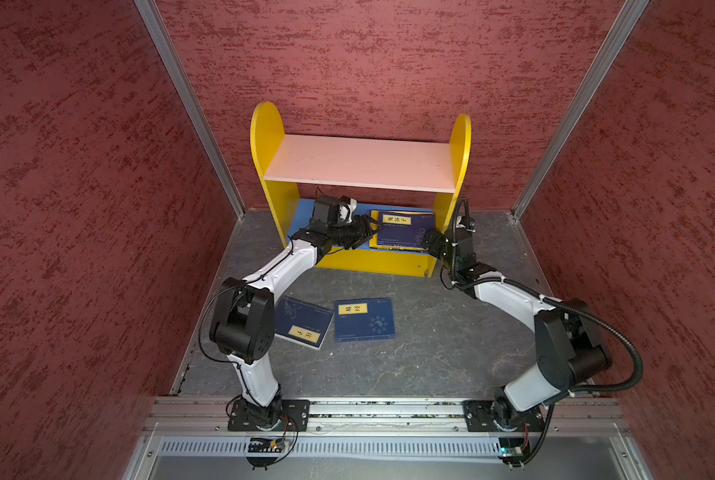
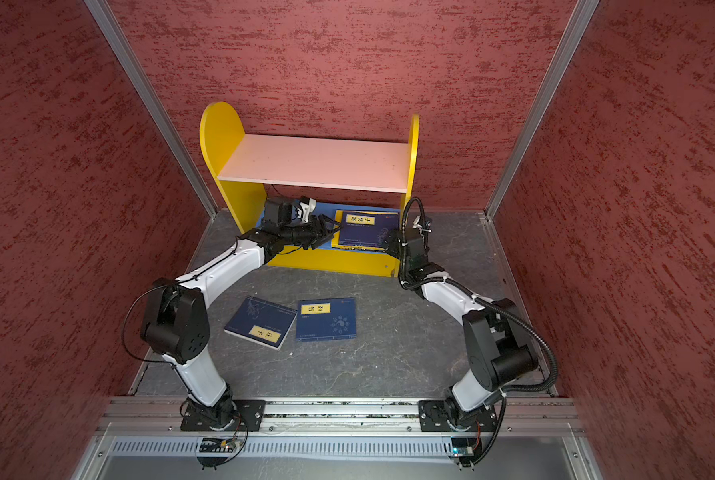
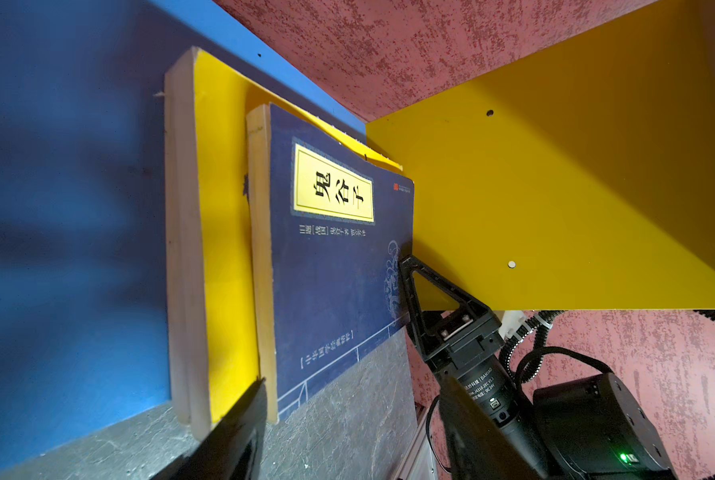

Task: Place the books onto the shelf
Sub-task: 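Open both grippers and withdraw them from the shelf toward the table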

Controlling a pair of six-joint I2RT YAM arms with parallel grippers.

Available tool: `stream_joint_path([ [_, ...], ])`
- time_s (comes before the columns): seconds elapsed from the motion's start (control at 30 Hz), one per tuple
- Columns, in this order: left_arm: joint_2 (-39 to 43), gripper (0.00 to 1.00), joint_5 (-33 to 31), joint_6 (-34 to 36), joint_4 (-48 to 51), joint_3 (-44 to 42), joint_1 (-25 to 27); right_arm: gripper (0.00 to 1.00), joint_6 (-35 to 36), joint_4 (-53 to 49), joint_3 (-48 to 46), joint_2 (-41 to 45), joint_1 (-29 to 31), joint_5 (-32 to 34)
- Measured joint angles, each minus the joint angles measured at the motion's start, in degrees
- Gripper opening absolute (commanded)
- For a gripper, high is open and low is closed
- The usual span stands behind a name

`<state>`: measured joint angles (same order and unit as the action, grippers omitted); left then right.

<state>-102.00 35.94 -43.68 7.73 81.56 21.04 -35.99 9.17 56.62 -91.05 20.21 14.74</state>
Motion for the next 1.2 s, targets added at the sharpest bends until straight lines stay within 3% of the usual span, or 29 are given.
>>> stream_joint_path([
  [0.3, 1.8, 0.75, -1.4, 1.3, -2.7, -2.9, 0.4, 0.99, 3.8, 1.8, -0.9, 5.8, 0.0, -7.2],
  [0.67, 18.0, 0.79, -4.8, 5.2, -2.6, -16.1, -3.4, 0.99, 5.1, 0.2, -5.9, 20.1, 0.8, -13.5],
  [0.93, 27.9, 0.79, -10.5, 5.3, 0.9, -32.2, -2.5, 0.98, -0.2, -4.6, -20.1, 29.8, 5.3, -13.0],
  [1.2, 37.1, 0.73, -20.9, 1.6, 8.1, -45.0, 4.9, 0.95, -7.4, -6.6, -29.7, 32.3, 10.8, -12.9],
])
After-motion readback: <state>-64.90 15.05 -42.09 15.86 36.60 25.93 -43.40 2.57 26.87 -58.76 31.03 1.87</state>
